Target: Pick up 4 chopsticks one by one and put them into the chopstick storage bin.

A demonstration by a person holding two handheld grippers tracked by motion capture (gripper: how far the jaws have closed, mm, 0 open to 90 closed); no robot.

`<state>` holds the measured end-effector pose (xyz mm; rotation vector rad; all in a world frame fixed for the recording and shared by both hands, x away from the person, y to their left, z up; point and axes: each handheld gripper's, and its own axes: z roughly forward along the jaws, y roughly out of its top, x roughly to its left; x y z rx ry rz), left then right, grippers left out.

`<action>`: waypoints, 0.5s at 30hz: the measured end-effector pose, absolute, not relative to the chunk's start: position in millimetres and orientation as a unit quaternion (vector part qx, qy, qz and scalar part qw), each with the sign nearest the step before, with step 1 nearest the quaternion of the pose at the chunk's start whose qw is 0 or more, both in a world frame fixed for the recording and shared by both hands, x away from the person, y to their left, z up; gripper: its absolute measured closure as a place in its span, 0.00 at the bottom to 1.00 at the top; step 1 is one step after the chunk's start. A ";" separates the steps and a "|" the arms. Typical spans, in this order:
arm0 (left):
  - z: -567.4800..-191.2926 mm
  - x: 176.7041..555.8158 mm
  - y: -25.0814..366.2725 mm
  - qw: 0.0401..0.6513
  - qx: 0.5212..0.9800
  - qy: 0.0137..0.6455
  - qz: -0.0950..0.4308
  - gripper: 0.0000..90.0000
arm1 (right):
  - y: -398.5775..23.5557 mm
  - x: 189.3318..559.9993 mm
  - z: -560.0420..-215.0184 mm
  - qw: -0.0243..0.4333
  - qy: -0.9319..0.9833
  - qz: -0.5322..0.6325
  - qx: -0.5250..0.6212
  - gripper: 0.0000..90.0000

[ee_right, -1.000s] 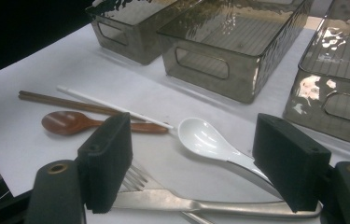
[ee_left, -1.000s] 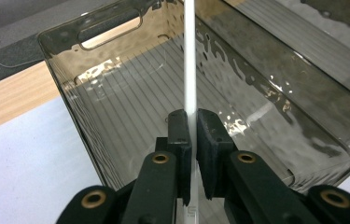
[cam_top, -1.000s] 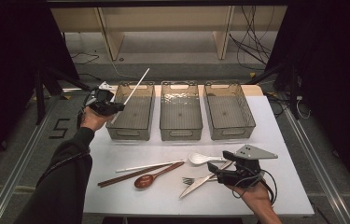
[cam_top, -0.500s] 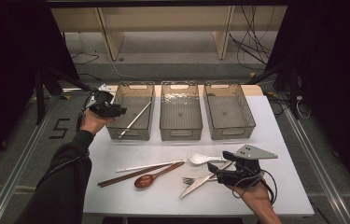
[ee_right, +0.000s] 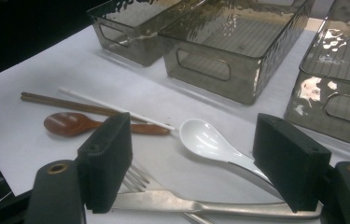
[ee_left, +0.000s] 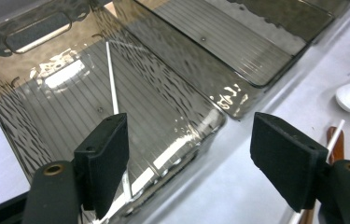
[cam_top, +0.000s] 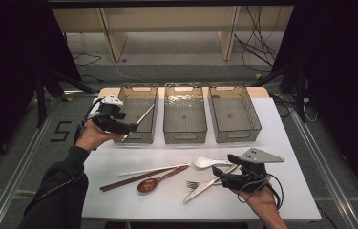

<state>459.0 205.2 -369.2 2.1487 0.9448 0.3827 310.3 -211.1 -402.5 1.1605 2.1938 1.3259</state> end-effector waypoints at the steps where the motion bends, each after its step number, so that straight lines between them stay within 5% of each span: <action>1: -370.6 455.3 204.2 0.373 0.841 0.365 0.143 0.31 | -211.2 310.0 -402.3 0.164 0.769 0.466 0.406 0.33; 15: -405.0 422.5 185.1 0.304 0.888 0.326 0.112 0.24 | -212.4 308.1 -399.8 0.167 0.764 0.476 0.401 0.32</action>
